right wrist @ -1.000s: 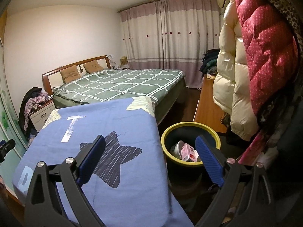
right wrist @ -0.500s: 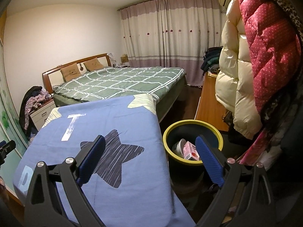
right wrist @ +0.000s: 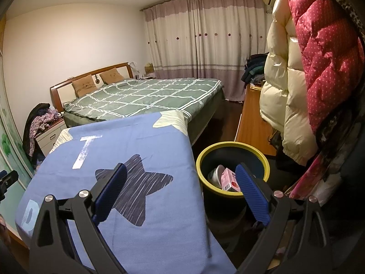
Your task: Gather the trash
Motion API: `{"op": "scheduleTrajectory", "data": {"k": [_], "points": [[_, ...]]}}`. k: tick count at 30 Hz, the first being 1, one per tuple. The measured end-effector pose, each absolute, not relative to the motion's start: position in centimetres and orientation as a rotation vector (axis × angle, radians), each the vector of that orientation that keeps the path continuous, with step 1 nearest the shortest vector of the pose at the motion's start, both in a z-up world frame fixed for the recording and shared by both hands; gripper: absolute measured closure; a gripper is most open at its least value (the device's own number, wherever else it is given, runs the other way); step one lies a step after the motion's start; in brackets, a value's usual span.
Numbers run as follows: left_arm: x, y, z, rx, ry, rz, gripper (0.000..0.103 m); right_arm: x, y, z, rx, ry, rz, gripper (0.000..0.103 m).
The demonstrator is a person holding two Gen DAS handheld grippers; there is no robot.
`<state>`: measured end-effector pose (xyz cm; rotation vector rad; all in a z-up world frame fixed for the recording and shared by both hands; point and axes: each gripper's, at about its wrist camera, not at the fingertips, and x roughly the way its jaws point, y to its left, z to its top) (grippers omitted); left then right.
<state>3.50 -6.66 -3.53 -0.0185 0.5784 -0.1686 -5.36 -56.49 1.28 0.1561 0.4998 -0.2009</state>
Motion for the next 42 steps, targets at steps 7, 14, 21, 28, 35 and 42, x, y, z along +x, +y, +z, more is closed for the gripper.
{"op": "scheduleTrajectory", "data": {"k": [7,14,21,28,35,42], "points": [[3.60,-6.68,-3.45,-0.020,0.580,-0.167,0.005,-5.21,-56.54,1.09,0.160,0.504,-0.198,0.012],[3.66,-6.70,-3.55,-0.018,0.581,-0.165,0.005,-5.08,-56.50,0.96,0.161,0.507,-0.197,0.012],[3.82,-6.53,-3.74,-0.009,0.585,-0.165,0.005,-4.89,-56.40,0.71,0.163,0.511,-0.196,0.012],[3.81,-6.58,-3.70,-0.010,0.585,-0.164,0.005,-4.85,-56.39,0.66,0.164,0.513,-0.195,0.012],[3.49,-6.18,-3.45,-0.037,0.575,-0.195,0.005,-4.80,-56.36,0.60,0.164,0.513,-0.194,0.012],[3.51,-6.07,-3.33,-0.035,0.575,-0.193,0.005,-4.79,-56.30,0.51,0.164,0.514,-0.194,0.012]]}}
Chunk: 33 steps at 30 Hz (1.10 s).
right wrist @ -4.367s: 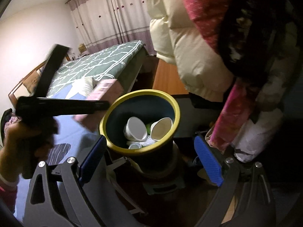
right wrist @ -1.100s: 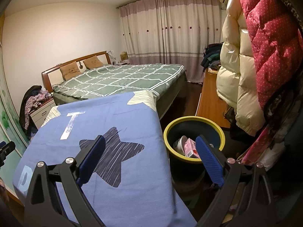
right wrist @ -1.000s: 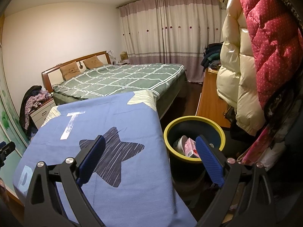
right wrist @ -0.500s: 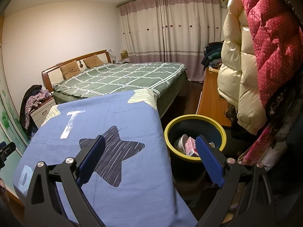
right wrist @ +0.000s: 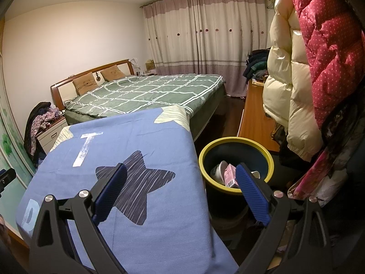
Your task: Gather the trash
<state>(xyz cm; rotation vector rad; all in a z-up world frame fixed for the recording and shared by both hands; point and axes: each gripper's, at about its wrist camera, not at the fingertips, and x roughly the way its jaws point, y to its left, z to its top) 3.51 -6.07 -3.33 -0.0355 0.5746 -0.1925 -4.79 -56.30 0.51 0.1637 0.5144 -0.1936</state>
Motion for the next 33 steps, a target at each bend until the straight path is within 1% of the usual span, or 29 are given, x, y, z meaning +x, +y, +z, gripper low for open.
{"op": "scheduleTrajectory", "data": {"k": [28,33], "points": [[4.3,-6.7,-3.4,-0.014,0.606,-0.179,0.005,-4.5,-55.6,-0.2,0.164,0.528,-0.187,0.012],[4.1,-7.1,-3.6,-0.001,0.571,-0.197,0.005,-4.2,-55.8,-0.3,0.168,0.537,-0.185,0.012]]}}
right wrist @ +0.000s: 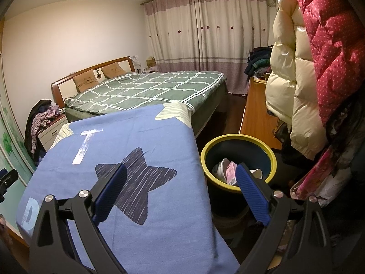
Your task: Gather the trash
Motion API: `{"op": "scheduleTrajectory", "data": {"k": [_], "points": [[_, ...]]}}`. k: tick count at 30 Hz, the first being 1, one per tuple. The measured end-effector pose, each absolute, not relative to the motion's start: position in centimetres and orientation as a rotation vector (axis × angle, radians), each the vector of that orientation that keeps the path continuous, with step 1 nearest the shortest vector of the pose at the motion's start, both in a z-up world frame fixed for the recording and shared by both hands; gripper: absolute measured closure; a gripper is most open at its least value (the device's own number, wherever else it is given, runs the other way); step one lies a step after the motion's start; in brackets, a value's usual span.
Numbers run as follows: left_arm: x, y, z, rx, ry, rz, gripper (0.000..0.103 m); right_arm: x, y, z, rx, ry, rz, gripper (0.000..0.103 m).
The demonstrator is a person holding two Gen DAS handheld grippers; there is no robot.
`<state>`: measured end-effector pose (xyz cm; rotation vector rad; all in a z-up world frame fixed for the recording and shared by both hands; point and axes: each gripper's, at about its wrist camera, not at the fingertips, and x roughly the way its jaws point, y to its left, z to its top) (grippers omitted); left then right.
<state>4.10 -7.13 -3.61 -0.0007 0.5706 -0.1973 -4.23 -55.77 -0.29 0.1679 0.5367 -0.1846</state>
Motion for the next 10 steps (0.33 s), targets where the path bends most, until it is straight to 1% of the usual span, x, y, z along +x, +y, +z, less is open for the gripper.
{"op": "scheduleTrajectory", "data": {"k": [4,7,10], "points": [[5.7,-7.3,-4.0,-0.015,0.608,-0.223,0.005,-3.2,-56.0,-0.1,0.171,0.550,-0.160,0.012],[8.9,-6.9,-5.2,-0.028,0.678,-0.235,0.005,-1.7,-55.8,0.4,0.173,0.550,-0.127,0.011],[13.9,-5.8,-7.1,-0.024,0.732,-0.186,0.005,1.5,-55.2,0.5,0.177,0.566,-0.090,0.008]]}}
